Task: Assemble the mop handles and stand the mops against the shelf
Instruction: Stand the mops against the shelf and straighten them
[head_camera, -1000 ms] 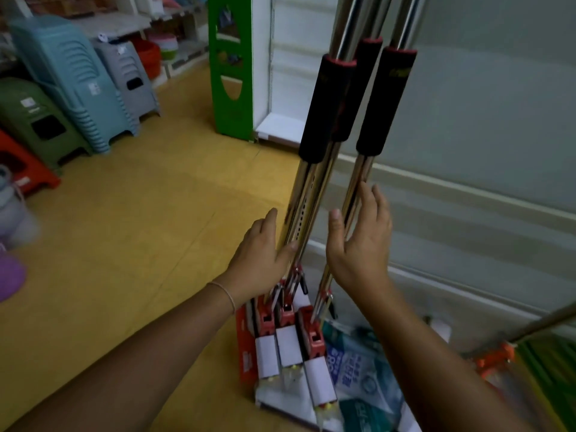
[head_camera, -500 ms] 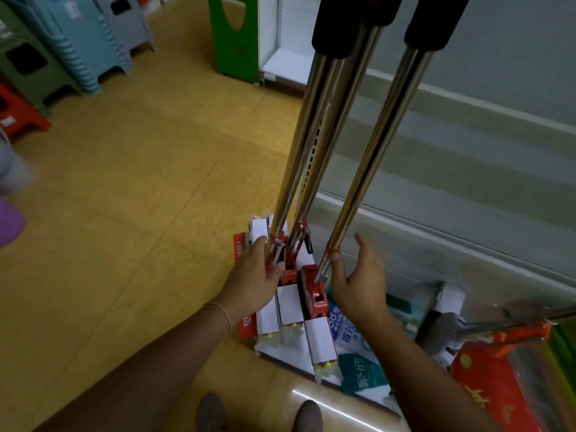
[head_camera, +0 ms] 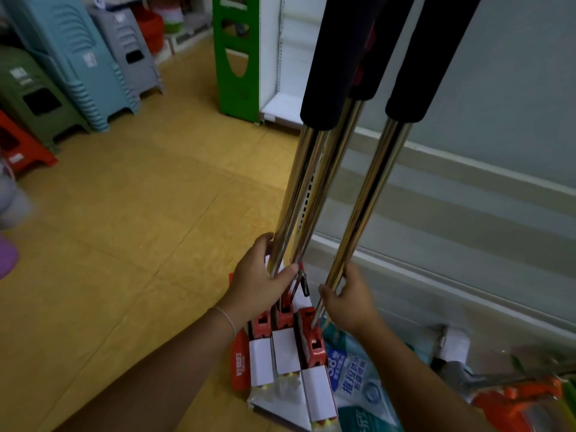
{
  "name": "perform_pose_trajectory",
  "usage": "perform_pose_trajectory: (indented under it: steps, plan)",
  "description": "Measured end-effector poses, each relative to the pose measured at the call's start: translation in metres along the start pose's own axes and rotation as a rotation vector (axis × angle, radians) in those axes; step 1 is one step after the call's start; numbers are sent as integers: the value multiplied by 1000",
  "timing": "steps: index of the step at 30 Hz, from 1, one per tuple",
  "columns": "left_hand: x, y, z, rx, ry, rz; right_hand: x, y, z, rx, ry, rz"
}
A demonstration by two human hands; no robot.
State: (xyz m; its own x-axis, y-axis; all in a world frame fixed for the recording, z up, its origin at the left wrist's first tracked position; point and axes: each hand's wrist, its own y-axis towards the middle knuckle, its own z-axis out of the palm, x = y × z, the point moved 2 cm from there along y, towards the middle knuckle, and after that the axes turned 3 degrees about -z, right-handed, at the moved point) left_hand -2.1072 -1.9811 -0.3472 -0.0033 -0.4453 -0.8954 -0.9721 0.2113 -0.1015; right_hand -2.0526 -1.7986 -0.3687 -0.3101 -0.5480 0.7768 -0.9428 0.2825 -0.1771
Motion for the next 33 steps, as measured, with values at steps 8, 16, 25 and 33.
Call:
perform_pose_trajectory:
  steps: [8, 16, 25, 33]
  plan:
    - [-10, 41, 6, 250, -187, -63, -15, 10, 4, 108, 75, 93]
    - [-6, 58, 15, 342, -60, -125, -22, 15, 5, 142, 24, 82]
    - [-1, 53, 23, 346, -229, -135, -28, 16, 5, 189, 68, 54]
    - [23, 17, 35, 298, -124, -167, -39, 20, 1, 313, -38, -1]
